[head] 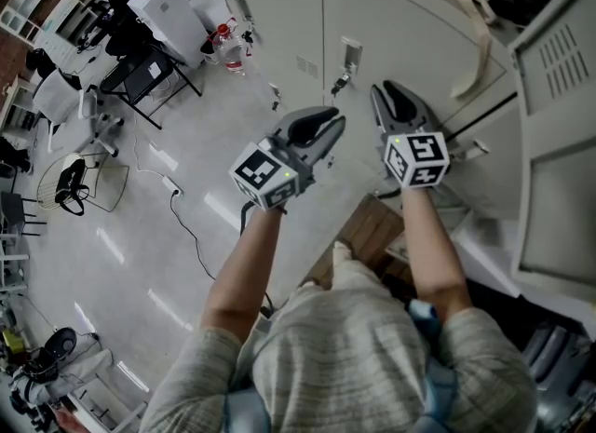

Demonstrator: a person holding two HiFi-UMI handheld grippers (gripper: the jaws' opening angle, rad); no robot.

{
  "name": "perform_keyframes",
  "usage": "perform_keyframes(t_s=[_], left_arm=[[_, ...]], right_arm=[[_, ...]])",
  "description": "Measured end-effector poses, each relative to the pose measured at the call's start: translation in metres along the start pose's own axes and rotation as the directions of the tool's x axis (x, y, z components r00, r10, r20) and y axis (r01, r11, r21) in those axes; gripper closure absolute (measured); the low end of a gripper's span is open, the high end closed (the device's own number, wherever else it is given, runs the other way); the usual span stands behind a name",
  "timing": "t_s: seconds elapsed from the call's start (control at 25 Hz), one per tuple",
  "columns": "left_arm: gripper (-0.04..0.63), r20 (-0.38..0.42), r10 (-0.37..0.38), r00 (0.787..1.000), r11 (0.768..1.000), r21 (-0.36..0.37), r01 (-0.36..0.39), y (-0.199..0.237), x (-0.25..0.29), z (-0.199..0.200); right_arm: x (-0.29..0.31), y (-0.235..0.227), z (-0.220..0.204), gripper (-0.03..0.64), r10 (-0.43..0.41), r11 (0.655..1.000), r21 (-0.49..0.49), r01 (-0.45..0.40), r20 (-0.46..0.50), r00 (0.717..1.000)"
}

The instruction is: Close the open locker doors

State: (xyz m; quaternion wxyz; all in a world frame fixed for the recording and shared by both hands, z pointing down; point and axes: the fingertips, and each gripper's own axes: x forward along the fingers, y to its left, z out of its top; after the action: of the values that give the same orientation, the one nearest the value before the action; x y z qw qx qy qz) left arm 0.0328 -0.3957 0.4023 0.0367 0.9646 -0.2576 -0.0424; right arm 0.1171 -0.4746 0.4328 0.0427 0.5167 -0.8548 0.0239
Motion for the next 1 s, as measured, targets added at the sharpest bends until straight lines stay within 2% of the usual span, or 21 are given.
perform_keyframes(t_s=[0.52, 0.84, 1.0], left_arm=[[0.526, 0.002, -0.005, 1.000, 1.000, -0.017, 0.005, -0.001, 0.004, 0.000], [0.526, 0.009, 0.000, 1.000, 1.000, -0.015, 0.000, -0.005, -0.003, 0.001], [0.527, 0.013, 0.010, 1.000, 1.000, -0.013, -0.009, -0.006, -0.012, 0.002]], right_arm=[[-0.003, 0.000, 0.001, 0.541, 0.000, 1.000, 0.002, 0.000, 0.004, 1.000], [-0.007, 0.019, 0.007, 0.541, 0.042, 0.999, -0.006, -0.042, 0.014, 0.999], [-0.012, 0.038, 0.012, 0.541, 0.091, 0.996, -0.013, -0.091, 0.028, 0.995]])
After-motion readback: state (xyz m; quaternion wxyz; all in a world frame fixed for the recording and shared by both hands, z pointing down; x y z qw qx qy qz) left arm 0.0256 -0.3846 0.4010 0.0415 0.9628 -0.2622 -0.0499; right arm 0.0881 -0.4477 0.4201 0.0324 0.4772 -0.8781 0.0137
